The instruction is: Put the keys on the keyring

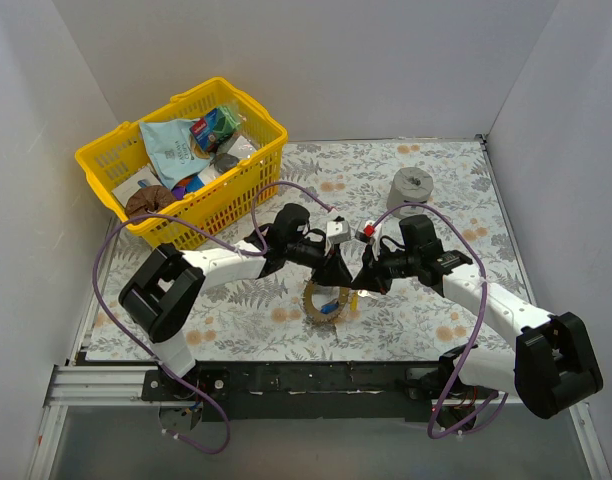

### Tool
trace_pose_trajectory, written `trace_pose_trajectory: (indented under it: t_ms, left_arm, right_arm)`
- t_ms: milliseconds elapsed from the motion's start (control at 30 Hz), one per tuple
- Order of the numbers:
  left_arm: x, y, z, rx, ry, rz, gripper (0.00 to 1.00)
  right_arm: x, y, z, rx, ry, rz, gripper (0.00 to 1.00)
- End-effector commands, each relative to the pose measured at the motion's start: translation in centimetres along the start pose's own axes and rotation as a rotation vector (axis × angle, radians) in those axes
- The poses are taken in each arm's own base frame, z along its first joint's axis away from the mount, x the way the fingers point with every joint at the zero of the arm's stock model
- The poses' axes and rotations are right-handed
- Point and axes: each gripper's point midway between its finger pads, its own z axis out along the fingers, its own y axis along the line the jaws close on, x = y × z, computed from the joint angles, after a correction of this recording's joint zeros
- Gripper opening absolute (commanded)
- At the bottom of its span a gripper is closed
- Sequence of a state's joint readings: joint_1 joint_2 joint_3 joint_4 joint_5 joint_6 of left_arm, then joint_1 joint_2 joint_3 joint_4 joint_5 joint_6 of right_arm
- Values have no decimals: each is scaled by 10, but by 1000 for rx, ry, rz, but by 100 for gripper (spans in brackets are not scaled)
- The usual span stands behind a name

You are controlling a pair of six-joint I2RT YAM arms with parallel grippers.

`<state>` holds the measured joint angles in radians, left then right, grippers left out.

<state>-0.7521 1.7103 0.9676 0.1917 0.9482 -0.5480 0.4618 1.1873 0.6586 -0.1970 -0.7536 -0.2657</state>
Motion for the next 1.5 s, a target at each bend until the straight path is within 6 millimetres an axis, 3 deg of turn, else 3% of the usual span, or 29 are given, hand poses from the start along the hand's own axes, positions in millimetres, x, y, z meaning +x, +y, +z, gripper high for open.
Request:
trace_pose_trajectory:
  t_ms: [0,300,400,433,533,633,733,967,1133,1200,1467]
  left_arm:
    - [-8,-11,3,29,3,30,24]
    - [-5,-9,1,4,11,45,5]
    - [-5,-6,1,-7,17,43,12]
    - [-4,-5,1,-12,21,41,20]
    - [-5,-4,0,-25,21,55,21]
    - [-3,-2,-1,-38,32,56,15]
    - [-1,-1,0,-36,36,50,1]
    - [-3,1,-2,-57,26,53,0]
    - [-13,-3,-5,-74,-31,79,0]
    - [-8,-7,-7,-77,-43,67,0]
    - [-11,-13,-12,-81,-100,106,0]
  right_arm:
    - [-28,-1,-4,13,-52,-76,1]
    - [-30,-1,-5,19,-57,-84,1]
    - [-31,-1,-6,22,-56,-84,1]
    - [-32,-1,-6,23,-59,-88,1]
    - [-32,0,-7,23,-58,-91,1]
    - [-33,0,-7,23,-59,-92,1]
    - [-33,0,-7,22,-61,-93,1]
    - [-30,1,-7,18,-59,-90,1]
    - [-32,5,-7,16,-100,-97,23]
    - [-31,6,-8,21,-116,-94,30]
    - [-21,6,-7,25,-106,-67,38]
